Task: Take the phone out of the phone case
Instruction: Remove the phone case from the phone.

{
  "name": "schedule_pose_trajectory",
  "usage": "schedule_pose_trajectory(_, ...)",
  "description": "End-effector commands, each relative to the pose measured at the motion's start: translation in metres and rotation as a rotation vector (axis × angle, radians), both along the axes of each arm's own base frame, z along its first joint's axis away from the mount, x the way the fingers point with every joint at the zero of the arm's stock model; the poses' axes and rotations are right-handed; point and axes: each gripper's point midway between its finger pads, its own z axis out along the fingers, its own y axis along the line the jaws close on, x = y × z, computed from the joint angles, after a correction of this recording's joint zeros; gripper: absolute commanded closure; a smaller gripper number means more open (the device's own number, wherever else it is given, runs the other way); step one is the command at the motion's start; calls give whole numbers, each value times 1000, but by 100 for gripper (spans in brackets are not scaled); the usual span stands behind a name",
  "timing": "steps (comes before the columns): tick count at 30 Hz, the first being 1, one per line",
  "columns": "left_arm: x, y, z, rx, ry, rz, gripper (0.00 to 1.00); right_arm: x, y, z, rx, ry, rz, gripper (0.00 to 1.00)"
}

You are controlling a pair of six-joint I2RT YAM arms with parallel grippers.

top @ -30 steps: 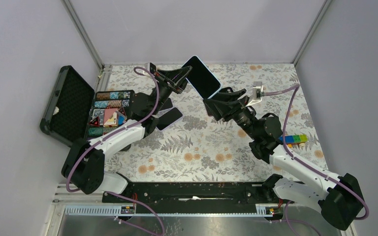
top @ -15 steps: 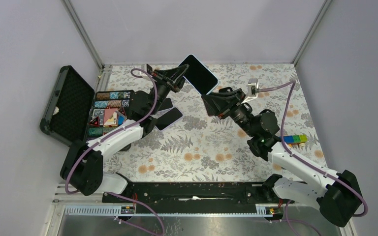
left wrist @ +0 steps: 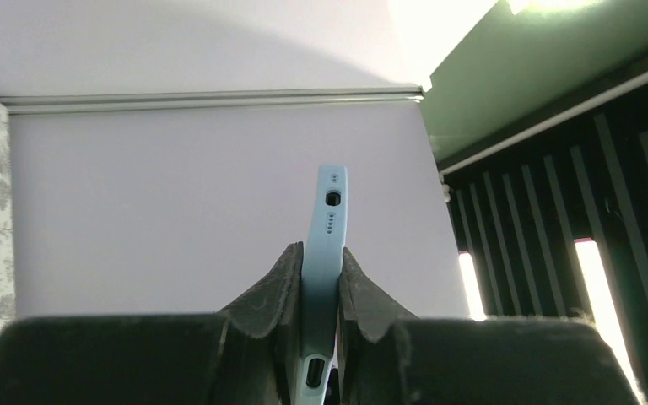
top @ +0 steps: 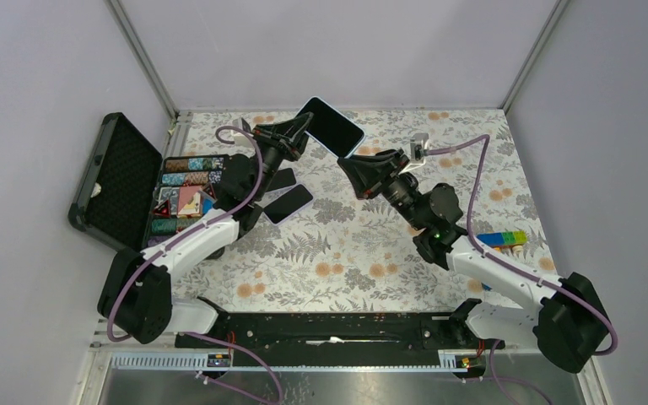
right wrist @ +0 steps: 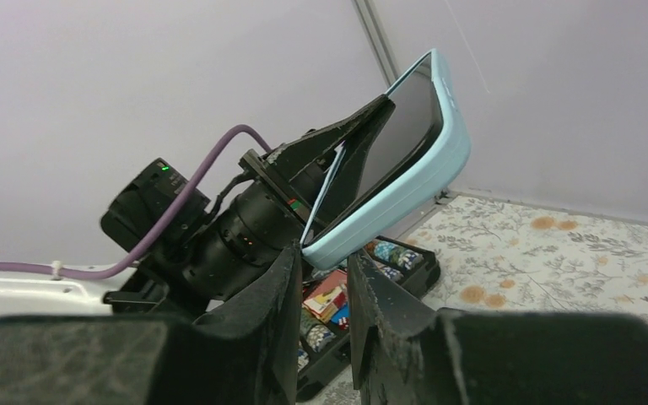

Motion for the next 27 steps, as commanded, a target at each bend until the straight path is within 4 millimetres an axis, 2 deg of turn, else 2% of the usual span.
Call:
schedule_pose_trajectory(1, -84, 4, 92, -178, -236, -211, 100, 47, -13, -106, -319, 180, -214, 98)
schedule_pose_trajectory(4, -82, 2, 89, -168, -230, -209, 100, 49, -17, -111, -334, 191, -236, 99)
schedule_pose_trajectory(12, -77, 0, 81, -187, -215, -221, 100, 43, -13, -103, -312, 190, -194, 100)
schedule_pose_trajectory(15, -75, 1, 78, -158, -221, -186, 100, 35, -9, -92, -274, 178, -150, 99)
schedule_pose_trajectory(16, -72, 3, 76, -142, -225, -159, 100, 32, -10, -87, -249, 176, -144, 96)
schedule_pose_trajectory(17, -68, 5, 74, -123, -225, -128, 100, 26, -9, -82, -227, 162, -118, 90)
schedule_pose_trajectory(20, -56, 14, 65, -70, -227, -33, 100, 9, -15, -64, -124, 148, -80, 47)
schedule_pose_trajectory(23, -49, 21, 61, -45, -238, 19, 100, 3, -28, -51, -32, 196, -92, 24)
schedule_pose_trajectory(24, -47, 22, 60, -40, -246, 27, 100, 1, -33, -47, -4, 215, -92, 5)
schedule_pose_trajectory(25, -45, 22, 59, -35, -249, 32, 100, -1, -37, -44, 16, 239, -93, 1)
schedule_pose_trajectory(27, -42, 18, 59, -25, -261, 24, 100, -4, -46, -39, 40, 244, -110, 0)
